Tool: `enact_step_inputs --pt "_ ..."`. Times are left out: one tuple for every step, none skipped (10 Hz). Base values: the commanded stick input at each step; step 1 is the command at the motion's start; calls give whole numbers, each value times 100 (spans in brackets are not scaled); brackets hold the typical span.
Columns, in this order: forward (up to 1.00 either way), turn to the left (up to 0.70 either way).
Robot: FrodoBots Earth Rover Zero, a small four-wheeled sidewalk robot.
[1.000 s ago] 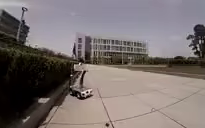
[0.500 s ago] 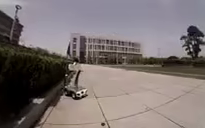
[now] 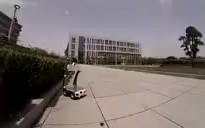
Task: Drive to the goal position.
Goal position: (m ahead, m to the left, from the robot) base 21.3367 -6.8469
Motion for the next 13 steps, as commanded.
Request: enact_step_inputs --pt "70 -1" --pt "70 -10" --pt "70 -33" --pt "70 -33" --pt "70 -33" --pt "70 -33" --pt "70 -33" --pt "70 -33" --pt "70 -33" --pt "70 -33" --pt "70 -33" --pt "70 -28" --pt "70 -13"
